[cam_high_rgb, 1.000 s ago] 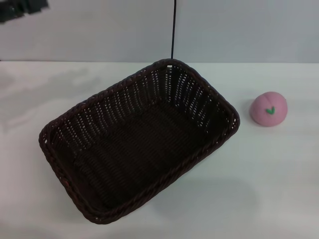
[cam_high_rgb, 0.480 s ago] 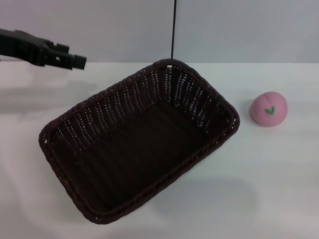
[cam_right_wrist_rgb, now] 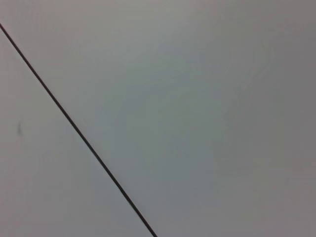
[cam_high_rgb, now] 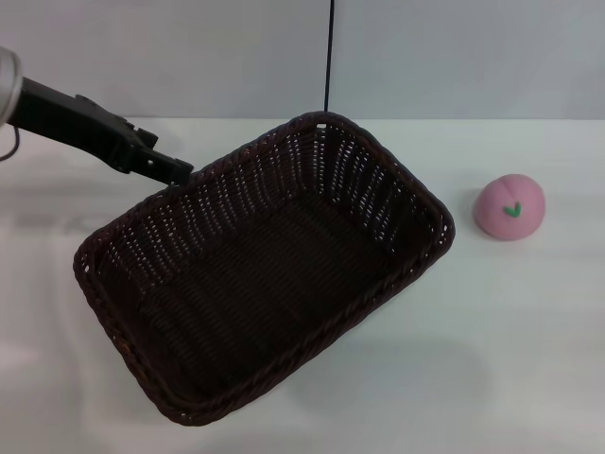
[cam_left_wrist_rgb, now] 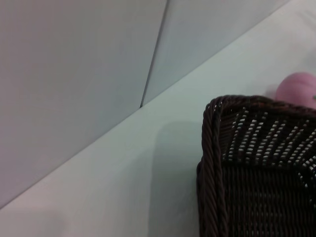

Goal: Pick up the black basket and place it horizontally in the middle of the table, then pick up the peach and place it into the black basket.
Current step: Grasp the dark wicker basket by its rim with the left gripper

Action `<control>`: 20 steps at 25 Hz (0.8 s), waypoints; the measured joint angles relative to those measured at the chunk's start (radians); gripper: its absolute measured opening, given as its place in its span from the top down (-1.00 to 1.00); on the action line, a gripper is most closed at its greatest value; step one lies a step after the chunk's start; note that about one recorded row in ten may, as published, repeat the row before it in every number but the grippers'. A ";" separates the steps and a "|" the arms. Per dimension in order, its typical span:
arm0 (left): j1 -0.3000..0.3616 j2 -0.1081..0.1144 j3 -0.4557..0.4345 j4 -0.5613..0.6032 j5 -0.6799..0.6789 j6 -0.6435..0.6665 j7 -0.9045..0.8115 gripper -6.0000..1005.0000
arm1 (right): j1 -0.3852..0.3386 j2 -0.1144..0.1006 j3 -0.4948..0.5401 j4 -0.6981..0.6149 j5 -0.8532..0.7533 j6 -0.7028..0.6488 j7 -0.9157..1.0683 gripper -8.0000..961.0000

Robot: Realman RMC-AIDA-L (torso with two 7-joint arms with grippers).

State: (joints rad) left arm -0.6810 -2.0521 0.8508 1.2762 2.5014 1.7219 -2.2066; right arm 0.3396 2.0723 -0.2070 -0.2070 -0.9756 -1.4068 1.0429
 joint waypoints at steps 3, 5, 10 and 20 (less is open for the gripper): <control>0.000 -0.002 0.026 -0.006 0.008 -0.014 -0.001 -0.44 | 0.002 0.000 0.000 0.001 0.000 0.009 0.000 0.04; 0.000 -0.003 0.059 -0.028 0.013 -0.038 -0.001 -0.46 | 0.004 0.000 0.000 0.001 0.000 0.015 0.000 0.04; -0.003 -0.003 0.086 -0.063 0.017 -0.055 -0.001 -0.52 | 0.008 0.000 0.000 0.001 0.000 0.024 -0.001 0.03; -0.025 -0.004 0.159 -0.150 0.085 -0.122 -0.018 -0.56 | 0.014 0.000 0.000 0.001 0.000 0.049 -0.001 0.03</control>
State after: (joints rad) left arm -0.7057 -2.0559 1.0097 1.1262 2.5868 1.5999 -2.2243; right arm 0.3536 2.0724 -0.2071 -0.2055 -0.9756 -1.3574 1.0415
